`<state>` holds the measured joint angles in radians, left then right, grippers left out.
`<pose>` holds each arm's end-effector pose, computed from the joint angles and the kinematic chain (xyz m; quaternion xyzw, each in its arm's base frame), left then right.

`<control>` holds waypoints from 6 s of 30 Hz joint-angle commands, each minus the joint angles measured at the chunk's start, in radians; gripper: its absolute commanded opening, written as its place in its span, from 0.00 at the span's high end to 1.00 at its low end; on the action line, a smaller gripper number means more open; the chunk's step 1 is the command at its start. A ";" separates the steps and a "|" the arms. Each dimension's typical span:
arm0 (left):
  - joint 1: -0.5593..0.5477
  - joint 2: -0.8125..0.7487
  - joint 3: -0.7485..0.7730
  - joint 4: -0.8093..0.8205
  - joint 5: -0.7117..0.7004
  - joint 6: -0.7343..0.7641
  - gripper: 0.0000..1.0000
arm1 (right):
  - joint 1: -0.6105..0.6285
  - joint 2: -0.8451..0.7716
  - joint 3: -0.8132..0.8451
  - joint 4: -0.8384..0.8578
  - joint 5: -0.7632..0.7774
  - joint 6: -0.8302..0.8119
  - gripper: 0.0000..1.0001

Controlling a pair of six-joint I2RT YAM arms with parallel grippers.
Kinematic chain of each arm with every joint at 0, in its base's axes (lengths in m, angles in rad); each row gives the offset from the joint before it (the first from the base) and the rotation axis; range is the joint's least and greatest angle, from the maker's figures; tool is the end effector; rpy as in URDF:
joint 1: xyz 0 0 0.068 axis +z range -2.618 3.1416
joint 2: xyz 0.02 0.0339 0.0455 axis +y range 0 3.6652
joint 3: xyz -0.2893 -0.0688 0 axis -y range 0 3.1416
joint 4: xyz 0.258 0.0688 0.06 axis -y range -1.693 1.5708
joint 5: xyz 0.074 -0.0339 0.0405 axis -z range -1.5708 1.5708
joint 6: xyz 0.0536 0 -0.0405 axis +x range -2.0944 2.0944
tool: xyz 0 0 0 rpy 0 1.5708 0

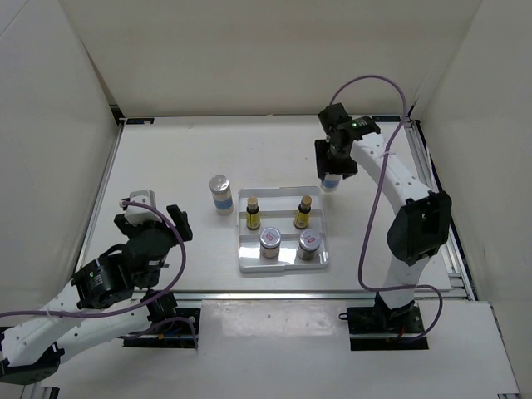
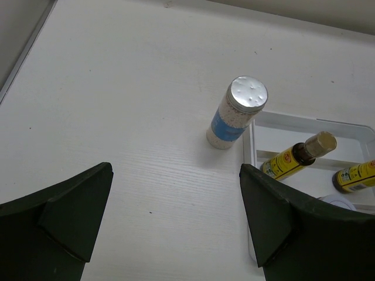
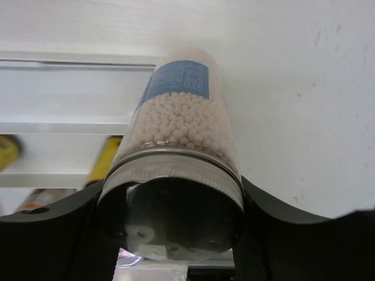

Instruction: Organize the condiment bottles

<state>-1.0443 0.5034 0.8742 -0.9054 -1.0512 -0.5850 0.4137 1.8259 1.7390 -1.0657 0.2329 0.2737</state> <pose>0.0763 -0.0388 0.3512 -0.0709 0.7883 -0.0126 0.6110 0.3772 0.1521 0.3155 -0.0439 0.9709 -0.0375 0.2324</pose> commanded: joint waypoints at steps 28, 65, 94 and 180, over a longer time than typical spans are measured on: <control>0.003 0.012 -0.003 -0.003 -0.016 0.002 0.00 | 0.166 0.055 0.122 0.010 -0.151 -0.047 0.93; 0.012 0.202 0.112 0.008 -0.012 0.021 0.00 | 0.100 -0.357 0.079 -0.119 0.135 0.036 0.00; 0.535 1.109 0.493 0.166 0.701 0.149 0.00 | 0.091 -0.846 -0.268 -0.218 0.051 0.024 0.00; 0.368 0.523 0.436 0.155 0.502 0.313 0.00 | 0.091 -1.071 -0.441 -0.180 -0.017 0.013 0.00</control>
<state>-0.6716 1.1328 1.4223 -0.7094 -0.4686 -0.3271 0.5098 0.7589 1.2976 -1.2800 0.2317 0.3031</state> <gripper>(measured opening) 0.998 0.998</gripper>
